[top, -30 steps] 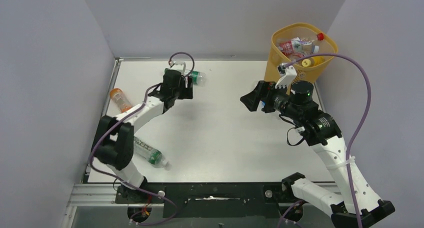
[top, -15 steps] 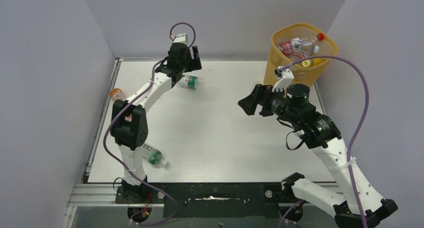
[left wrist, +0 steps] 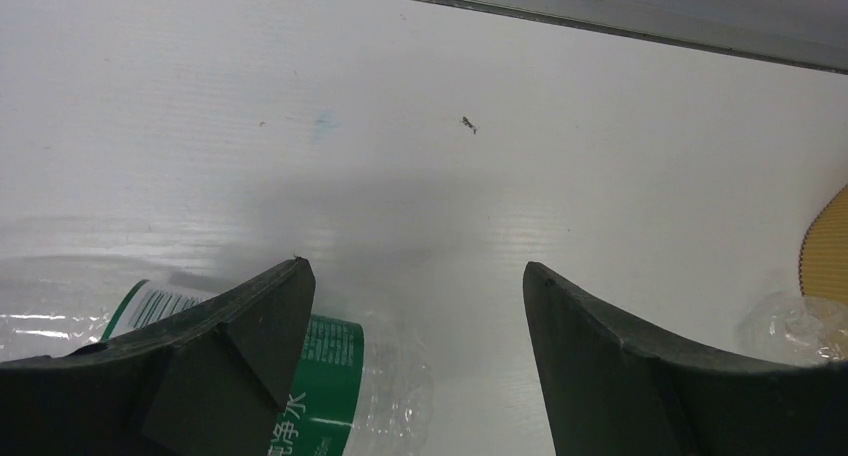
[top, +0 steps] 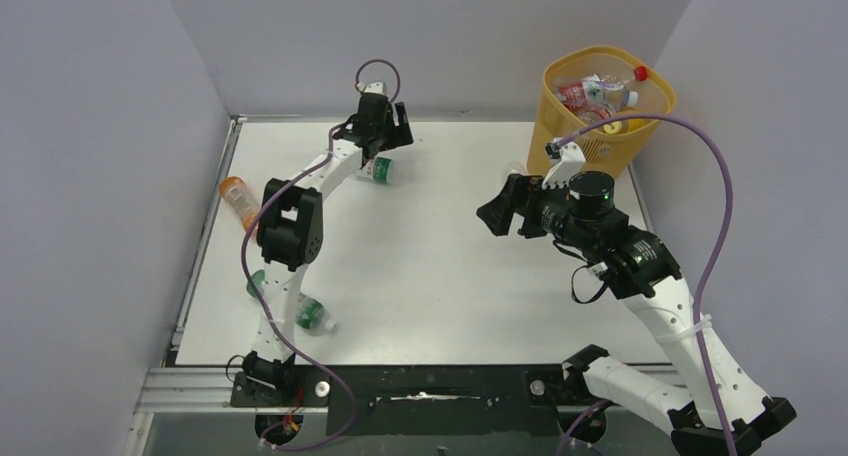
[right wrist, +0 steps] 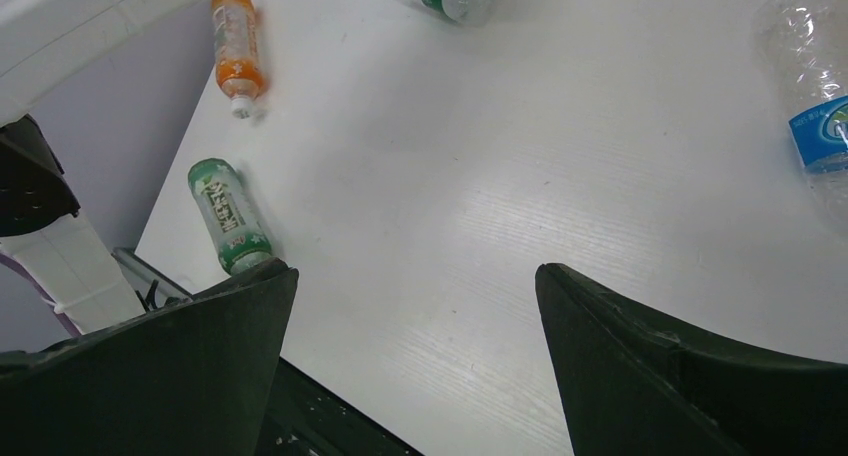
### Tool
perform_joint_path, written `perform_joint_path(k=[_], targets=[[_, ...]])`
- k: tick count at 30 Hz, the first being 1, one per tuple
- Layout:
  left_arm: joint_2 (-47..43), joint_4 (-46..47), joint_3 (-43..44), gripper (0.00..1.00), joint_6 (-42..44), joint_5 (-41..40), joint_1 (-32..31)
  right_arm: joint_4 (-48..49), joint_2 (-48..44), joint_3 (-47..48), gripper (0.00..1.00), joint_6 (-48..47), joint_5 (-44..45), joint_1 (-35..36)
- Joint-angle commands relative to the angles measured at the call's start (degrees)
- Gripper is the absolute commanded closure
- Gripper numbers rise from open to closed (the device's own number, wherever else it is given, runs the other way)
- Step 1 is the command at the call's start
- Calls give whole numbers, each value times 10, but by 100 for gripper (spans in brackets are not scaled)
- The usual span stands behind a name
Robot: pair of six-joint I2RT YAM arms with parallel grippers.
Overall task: Put the plastic bottles in the bin
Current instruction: Adjust the plastic bottle at the center of the board.
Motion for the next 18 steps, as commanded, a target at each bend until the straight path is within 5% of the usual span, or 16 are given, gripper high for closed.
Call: perform_joint_path(k=[1, 18], targets=[[13, 29, 32, 23, -1, 22, 14, 16, 0, 1, 5, -12, 8, 5], [-118, 41, -204, 25, -2, 58, -7, 27, -34, -16, 5, 34, 11, 21]])
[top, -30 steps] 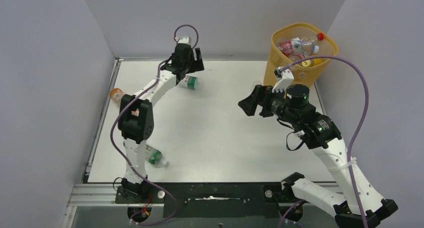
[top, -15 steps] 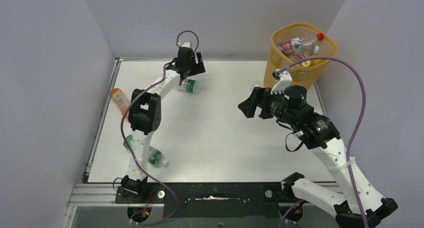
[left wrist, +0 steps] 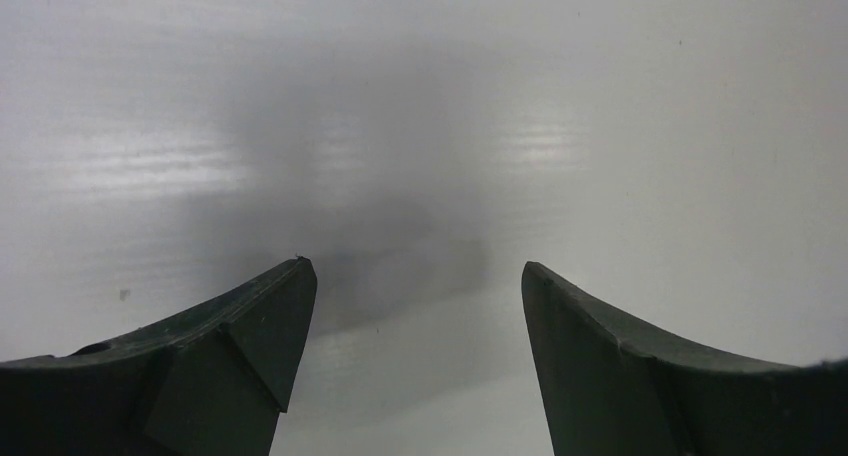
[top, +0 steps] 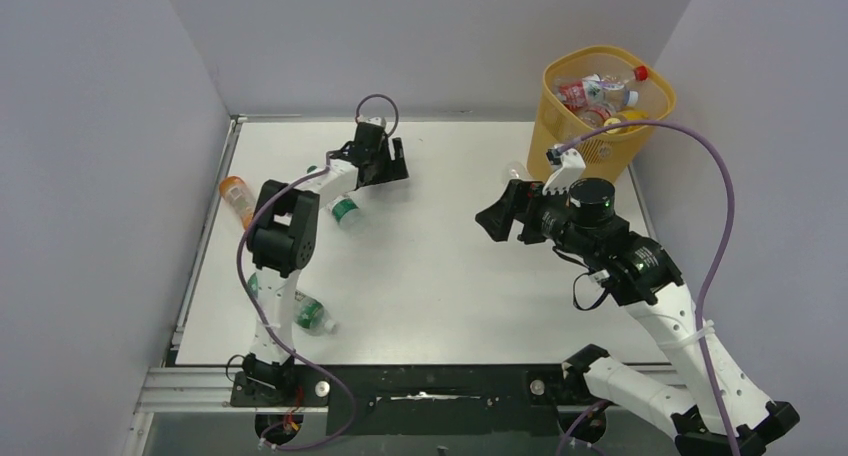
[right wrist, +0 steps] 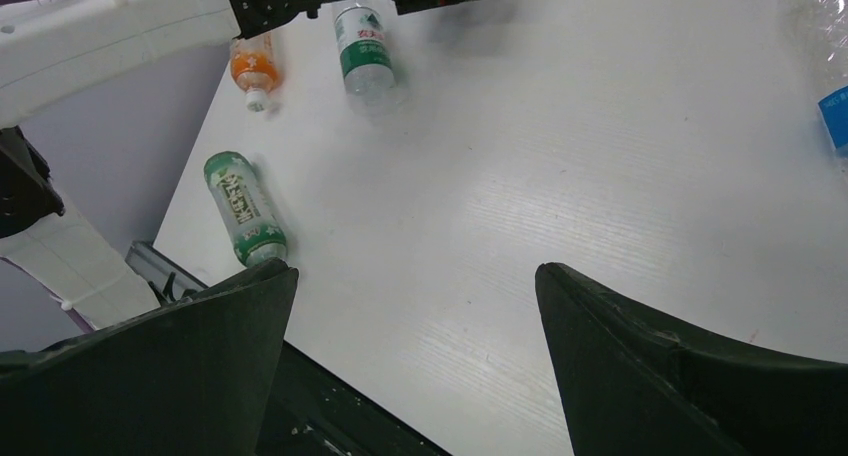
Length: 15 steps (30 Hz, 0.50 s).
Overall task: Put the plastic bottles in the bin
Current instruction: Adjust the plastic bottle at the center of the board.
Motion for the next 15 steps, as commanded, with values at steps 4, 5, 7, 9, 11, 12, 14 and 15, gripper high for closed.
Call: perform_joint_path(k=[4, 5, 7, 9, 11, 12, 14, 15], targets=[[-156, 7, -131, 25, -12, -22, -29, 28, -34, -6, 6, 29, 13, 16], [-173, 5, -155, 25, -18, -23, -31, 28, -37, -9, 6, 33, 14, 18], [-217, 0, -196, 25, -27, -27, -35, 31, -42, -16, 6, 39, 15, 23], [-265, -13, -229, 25, -31, -39, -40, 30, -45, -20, 6, 44, 15, 30], [-312, -38, -249, 24, -31, -57, -40, 31, -46, -23, 6, 48, 18, 37], [-334, -54, -254, 24, -29, -66, -36, 31, -45, -22, 6, 50, 20, 41], [-378, -85, -256, 23, -21, -81, -21, 31, -44, -20, 6, 53, 22, 49], [-396, -99, -255, 23, -16, -80, -9, 31, -42, -19, 6, 55, 24, 54]])
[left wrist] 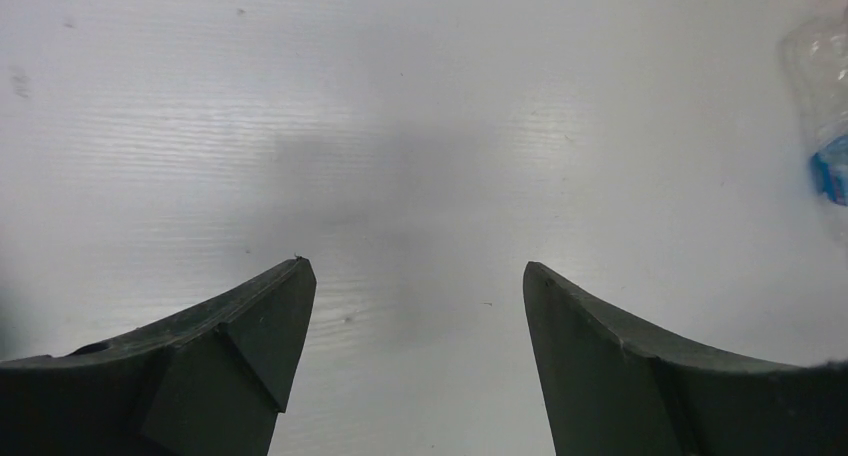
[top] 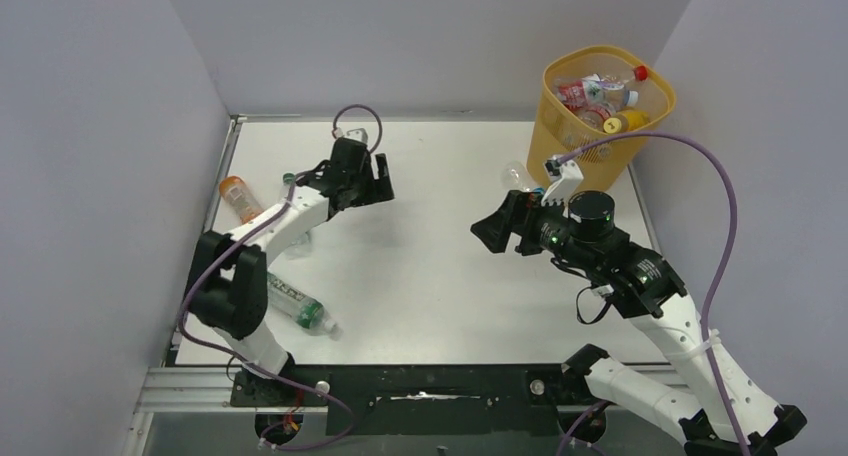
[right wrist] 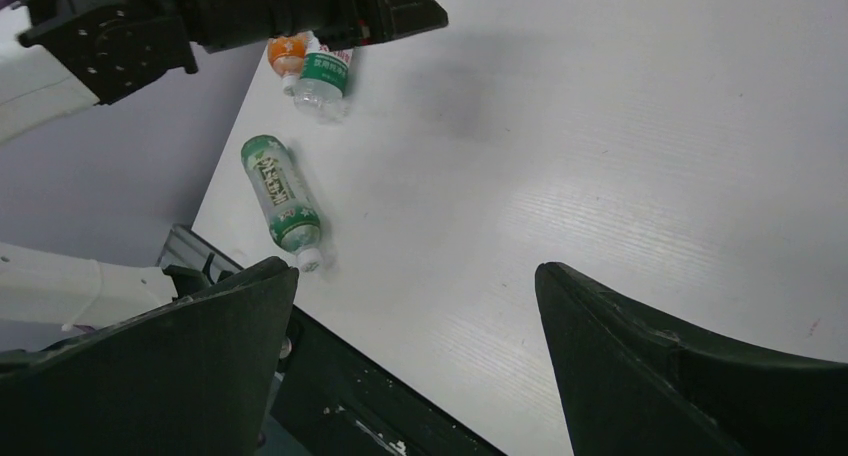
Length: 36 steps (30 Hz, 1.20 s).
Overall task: Put the plastic bottles in the bin
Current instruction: Adjust the plastic bottle at the center of the board.
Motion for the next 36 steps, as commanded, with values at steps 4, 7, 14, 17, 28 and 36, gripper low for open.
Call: perform_joint_path(k=[4, 7, 14, 17, 28, 36], targets=[[-146, -107, 40, 23, 34, -50, 62, 30, 3, 8, 6, 20, 26, 39], [-166, -153, 63, 22, 53, -67, 75, 33, 10, 12, 6, 21, 38, 57], [-192, -181, 53, 21, 67, -50, 180, 38, 37, 23, 6, 25, 59, 101], [-187, -177, 39, 21, 73, -36, 230, 35, 43, 23, 6, 26, 72, 121], [-93, -152, 52, 20, 72, -47, 262, 46, 63, 18, 5, 27, 81, 145], [-54, -132, 23, 20, 64, -62, 260, 54, 76, 12, 5, 19, 78, 149]])
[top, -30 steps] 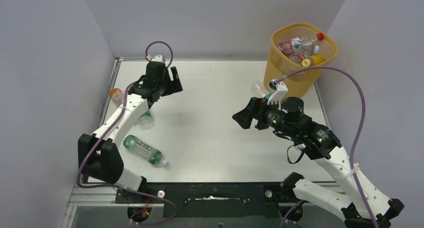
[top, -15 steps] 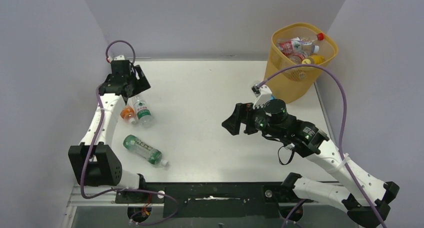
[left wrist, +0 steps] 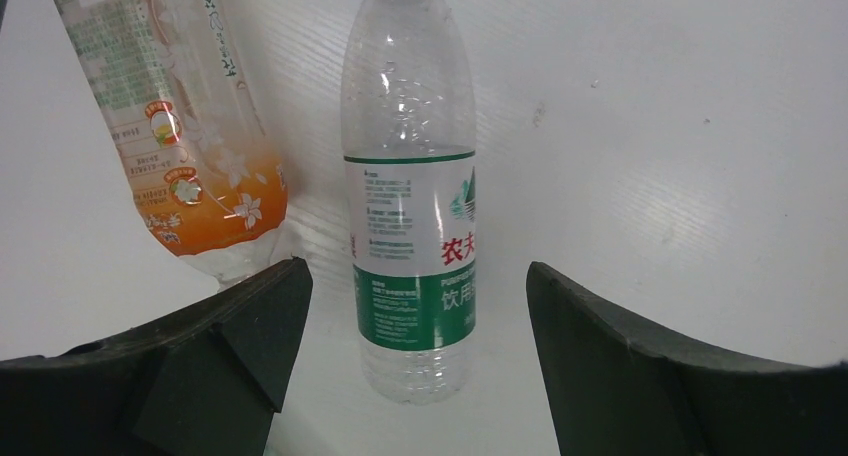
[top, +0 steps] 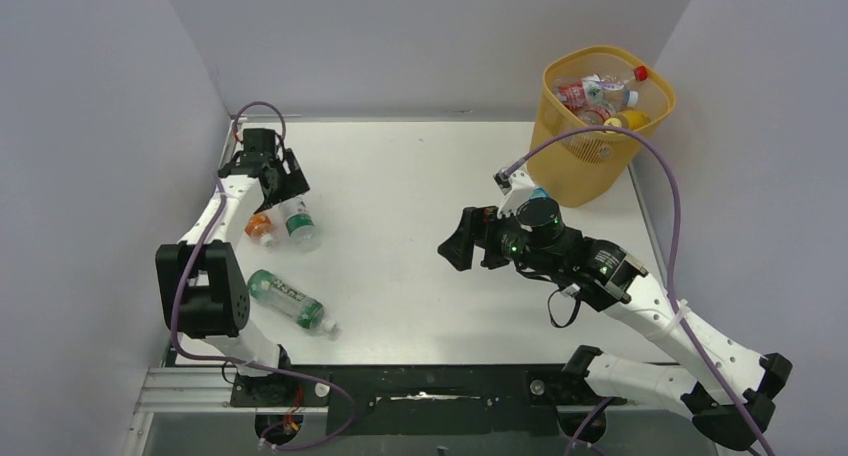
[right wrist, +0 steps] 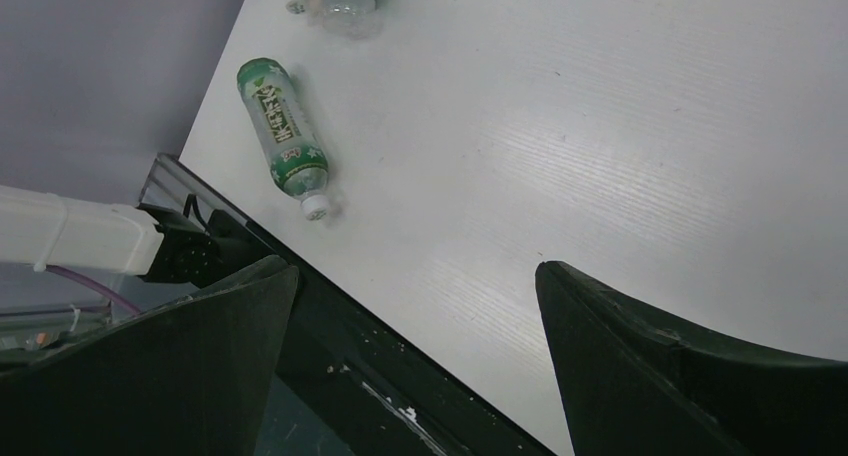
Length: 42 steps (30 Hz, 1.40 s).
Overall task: Put the plastic bottles in the bin
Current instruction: Adjust the plastic bottle at the center of the board, then pick up the plastic bottle at the center of the board.
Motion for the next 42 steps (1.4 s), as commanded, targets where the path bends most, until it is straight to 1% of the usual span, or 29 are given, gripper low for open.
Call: perform_joint_path(k=[1, 6, 13, 19, 20, 21, 23, 24, 26, 28, 31, 33, 36, 38, 42], targets=[[7, 39, -10, 20, -2, -12, -1, 43, 6, 10, 5, -5, 10, 5], [34, 54, -12, 20, -3, -14, -15, 46, 14, 8, 5, -8, 8, 6], [108, 62, 25, 19, -8, -34, -59, 47, 18, 9, 4, -10, 8, 6], [156, 67, 48, 19, -9, -48, -91, 21, 28, 32, 3, -18, 12, 6], [161, 68, 49, 22, -9, -48, -95, 18, 29, 35, 3, -19, 14, 7], [164, 69, 50, 27, -8, -48, -99, 17, 30, 36, 2, -19, 16, 6], [165, 67, 48, 42, -10, -39, -103, 18, 33, 38, 2, -20, 17, 6], [158, 68, 45, 52, -10, -33, -106, 21, 35, 38, 2, -20, 15, 6], [143, 68, 41, 61, -10, -25, -113, 27, 39, 36, 3, -19, 10, 6], [122, 64, 37, 65, -8, -15, -124, 34, 45, 34, 4, -15, 4, 6], [80, 48, 37, 65, -6, 13, -145, 51, 54, 34, 4, -8, -8, 5], [46, 41, 33, 65, -6, 45, -160, 58, 60, 39, 4, -2, -14, 6], [-7, 29, 29, 65, -6, 105, -192, 62, 75, 56, 4, 4, -21, 4], [-47, 34, 19, 64, -7, 157, -226, 57, 86, 73, 3, 7, -22, 3], [-137, 55, -26, 64, -24, 248, -267, 41, 98, 121, 2, 10, -18, -5]])
